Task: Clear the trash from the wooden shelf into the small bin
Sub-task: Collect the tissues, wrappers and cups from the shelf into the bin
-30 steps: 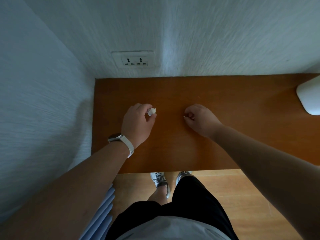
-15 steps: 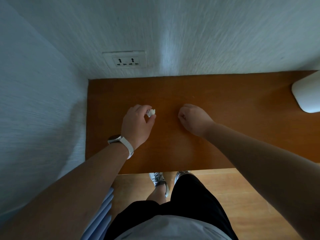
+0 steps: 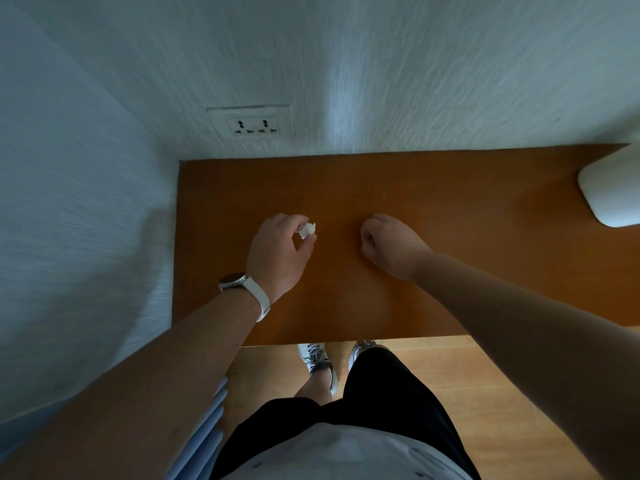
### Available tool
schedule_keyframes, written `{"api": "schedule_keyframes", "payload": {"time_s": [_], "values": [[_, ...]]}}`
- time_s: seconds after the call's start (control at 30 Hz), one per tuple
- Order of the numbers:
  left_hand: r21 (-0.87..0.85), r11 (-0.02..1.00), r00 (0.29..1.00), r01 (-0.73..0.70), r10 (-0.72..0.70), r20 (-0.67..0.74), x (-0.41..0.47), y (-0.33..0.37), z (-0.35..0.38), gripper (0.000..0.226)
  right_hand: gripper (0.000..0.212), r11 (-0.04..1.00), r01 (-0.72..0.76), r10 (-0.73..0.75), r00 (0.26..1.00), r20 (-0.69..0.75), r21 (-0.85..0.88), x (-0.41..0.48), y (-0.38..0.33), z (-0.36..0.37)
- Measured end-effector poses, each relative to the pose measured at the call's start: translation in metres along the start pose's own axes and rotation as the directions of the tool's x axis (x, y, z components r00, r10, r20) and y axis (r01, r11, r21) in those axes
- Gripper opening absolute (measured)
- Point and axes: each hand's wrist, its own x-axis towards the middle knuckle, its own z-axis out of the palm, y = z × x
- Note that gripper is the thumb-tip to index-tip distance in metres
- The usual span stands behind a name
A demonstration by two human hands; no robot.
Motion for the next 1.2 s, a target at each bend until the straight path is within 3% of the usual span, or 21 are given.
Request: {"api": "schedule_keyframes", "payload": {"time_s": [0.53, 0.77, 1.2], "values": [[-0.077, 0.973, 0.975, -0.215, 0.219, 0.038, -0.003, 0.082, -0.017, 0.030, 0.006, 0.949, -0.274, 0.307, 0.917, -0.253, 0.159, -0.112, 0.001, -0.062], [-0.106, 0.951, 0.954, -0.290, 0.296, 0.050, 0.002, 0.139, -0.014, 0.031, 0.007, 0.949, -0.296, 0.313, 0.853, -0.418, 0.107, -0.146, 0.028, -0.104], [-0.145, 0.937, 0.946, -0.319, 0.324, 0.009, 0.039, 0.311, 0.059, 0.031, 0.009, 0.959, -0.238, 0.282, 0.827, -0.486, 0.153, -0.217, 0.160, -0.197]]}}
